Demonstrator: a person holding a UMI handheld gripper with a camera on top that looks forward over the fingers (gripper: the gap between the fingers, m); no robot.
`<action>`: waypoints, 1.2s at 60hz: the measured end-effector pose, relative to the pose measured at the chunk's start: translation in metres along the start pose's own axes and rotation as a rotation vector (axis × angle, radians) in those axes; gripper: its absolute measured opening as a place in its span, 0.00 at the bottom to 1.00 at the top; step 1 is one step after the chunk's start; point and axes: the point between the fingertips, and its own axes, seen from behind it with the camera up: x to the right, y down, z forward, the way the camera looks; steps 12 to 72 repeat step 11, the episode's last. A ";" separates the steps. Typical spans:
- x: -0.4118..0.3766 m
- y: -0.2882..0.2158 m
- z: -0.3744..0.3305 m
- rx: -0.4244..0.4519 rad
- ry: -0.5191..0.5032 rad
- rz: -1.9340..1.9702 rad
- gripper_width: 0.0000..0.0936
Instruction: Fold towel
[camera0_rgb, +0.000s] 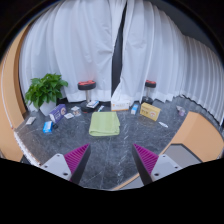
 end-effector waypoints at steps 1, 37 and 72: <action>-0.002 0.002 -0.005 -0.001 -0.002 0.000 0.91; -0.009 0.018 -0.041 -0.002 0.003 -0.009 0.90; -0.009 0.018 -0.041 -0.002 0.003 -0.009 0.90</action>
